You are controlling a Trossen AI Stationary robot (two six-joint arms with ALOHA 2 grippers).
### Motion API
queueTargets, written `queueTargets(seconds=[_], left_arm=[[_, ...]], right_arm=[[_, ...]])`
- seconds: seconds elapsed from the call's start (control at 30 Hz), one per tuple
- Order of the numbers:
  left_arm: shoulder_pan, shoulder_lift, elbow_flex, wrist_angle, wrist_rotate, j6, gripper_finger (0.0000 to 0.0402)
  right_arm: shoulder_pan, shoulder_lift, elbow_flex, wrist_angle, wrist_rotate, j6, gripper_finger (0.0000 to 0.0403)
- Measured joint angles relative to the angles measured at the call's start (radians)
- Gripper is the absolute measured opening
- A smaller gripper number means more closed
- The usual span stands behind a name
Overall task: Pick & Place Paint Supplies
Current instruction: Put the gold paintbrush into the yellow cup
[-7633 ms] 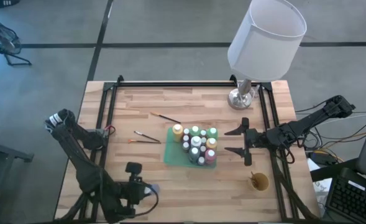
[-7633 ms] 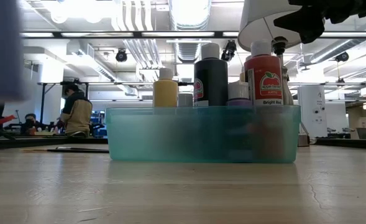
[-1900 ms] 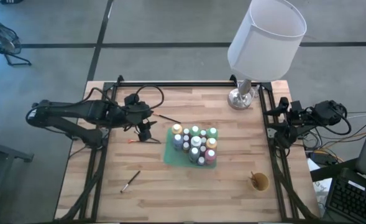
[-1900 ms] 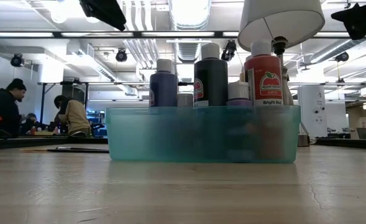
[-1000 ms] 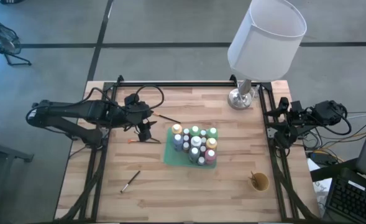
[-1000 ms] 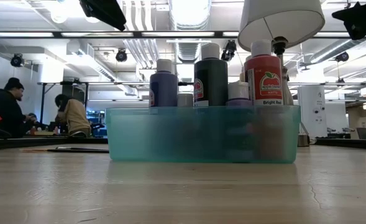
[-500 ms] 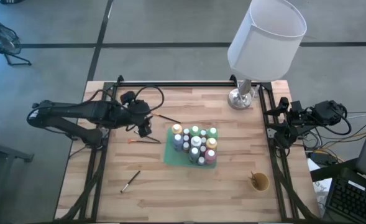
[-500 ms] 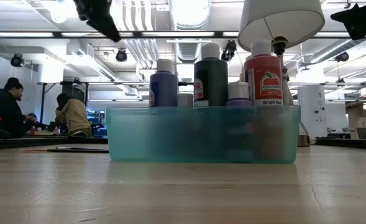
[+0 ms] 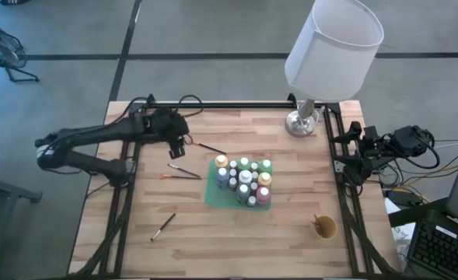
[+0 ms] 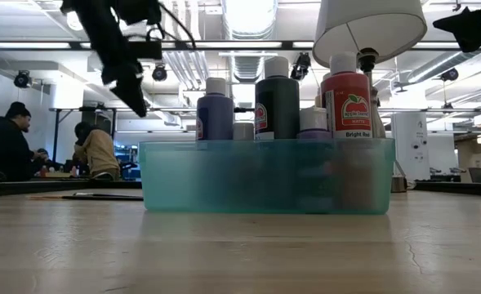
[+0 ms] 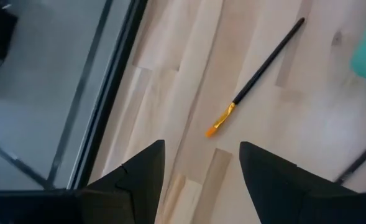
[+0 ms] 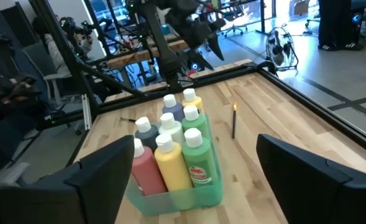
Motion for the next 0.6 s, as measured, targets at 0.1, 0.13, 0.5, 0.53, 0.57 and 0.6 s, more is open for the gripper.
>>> queueTargets(seconds=[0.1,0.13,0.5,0.53,0.57,0.6], left_arm=[[0.074,0.000,-0.043,0.064,0.073,0.081,0.0212],[0.096,0.001,-0.052,0.076,0.097,0.099,0.0212],[0.206,0.123,-0.069,0.134,0.197,0.261,0.0212],[0.208,0.146,-0.066,0.141,0.203,0.273,0.0212],[0.208,0.171,-0.062,0.142,0.208,0.285,0.0211],[0.208,0.198,-0.056,0.142,0.209,0.294,0.0211]], right_arm=[[0.000,0.000,0.000,0.000,0.000,0.000,0.0341],[0.000,0.000,0.000,0.000,0.000,0.000,0.0345],[0.000,0.000,0.000,0.000,0.000,0.000,0.0356],[0.000,0.000,0.000,0.000,0.000,0.000,0.0354],[0.000,0.000,0.000,0.000,0.000,0.000,0.0351],[0.000,0.000,0.000,0.000,0.000,0.000,0.0348]])
